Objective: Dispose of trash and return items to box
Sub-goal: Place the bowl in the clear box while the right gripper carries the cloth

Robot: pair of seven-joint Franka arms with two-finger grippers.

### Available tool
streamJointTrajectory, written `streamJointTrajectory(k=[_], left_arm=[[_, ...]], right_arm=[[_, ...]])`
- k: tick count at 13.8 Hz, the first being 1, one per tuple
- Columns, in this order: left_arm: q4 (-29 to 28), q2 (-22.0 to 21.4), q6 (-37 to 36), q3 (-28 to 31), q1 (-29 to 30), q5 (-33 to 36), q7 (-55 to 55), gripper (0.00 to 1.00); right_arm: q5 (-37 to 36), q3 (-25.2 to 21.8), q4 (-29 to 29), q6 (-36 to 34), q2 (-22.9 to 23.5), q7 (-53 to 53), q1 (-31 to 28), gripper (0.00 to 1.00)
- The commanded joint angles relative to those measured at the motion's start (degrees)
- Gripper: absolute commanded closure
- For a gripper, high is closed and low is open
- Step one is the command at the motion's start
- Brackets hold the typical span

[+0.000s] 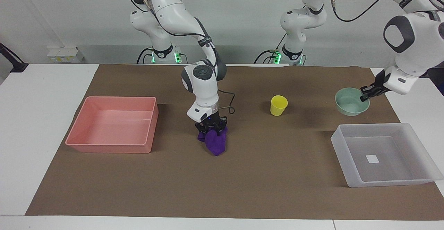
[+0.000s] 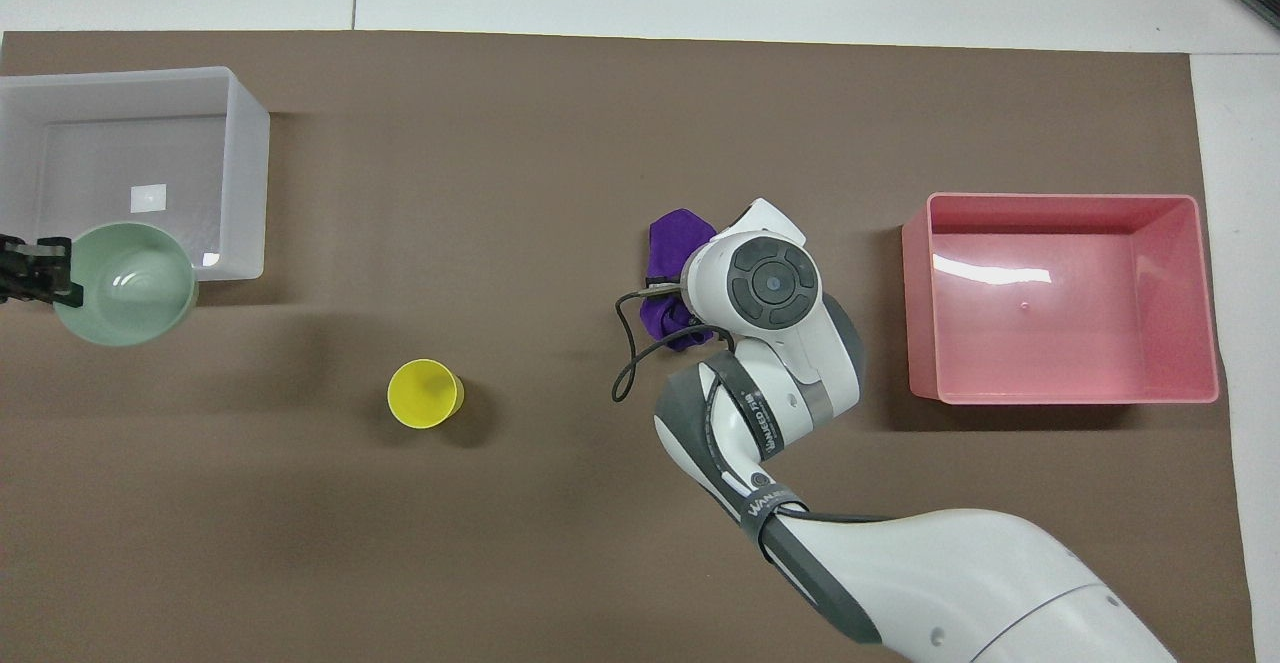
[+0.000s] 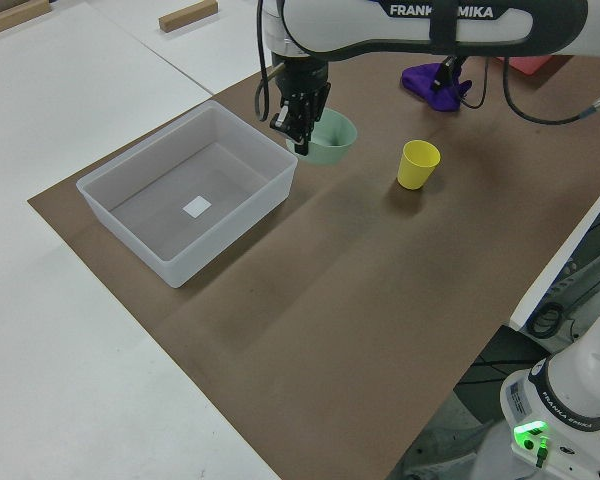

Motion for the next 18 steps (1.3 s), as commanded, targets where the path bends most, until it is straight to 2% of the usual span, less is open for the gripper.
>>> streamJointTrajectory(k=[1, 4, 6, 8, 12, 13, 14, 18], left_arm=[[12.57, 11.53, 2.38, -0.43, 2.86, -0.18, 0.19, 1.0], [13.74, 17.43, 15.64, -0.52, 4.1, -1.14, -0.25, 1.0], [13.65, 20.51, 20.84, -0.52, 4.11, -1.5, -0.6, 1.0], [13.3, 22.98, 22.27, -0.43, 4.28, -1.32, 0.09, 1.0], [12.16, 23.95, 22.1, -0.43, 5.16, -1.41, -0.08, 1.0], [11.98, 24.04, 22.18, -0.43, 5.25, -1.41, 0.1, 0.96], [11.98, 24.04, 22.44, -0.52, 4.99, -1.32, 0.19, 0.01], [12.85, 23.08, 22.02, -0.52, 3.32, -0.88, 0.1, 0.0]], right_arm=[[-0.5, 0.35, 0.77, -4.98, -2.81, 3.2, -0.57, 1.0], [0.02, -0.18, 1.38, -10.07, -7.03, 3.47, -1.01, 1.0], [0.03, -0.27, 4.09, -15.77, -8.97, 4.78, -2.14, 1.0], [0.03, -0.27, 5.77, -20.44, -11.6, 6.36, -3.2, 1.0], [-1.11, -0.71, 6.13, -26.86, -18.71, 7.07, -5.66, 1.0], [-1.2, -0.79, 6.04, -28.45, -20.73, 6.9, -7.06, 1.0], [-1.55, -0.88, 6.04, -30.64, -22.75, 6.11, -8.2, 1.0], [-6.3, -0.8, 6.13, -35.92, -26.81, 0.76, -13.73, 1.0]])
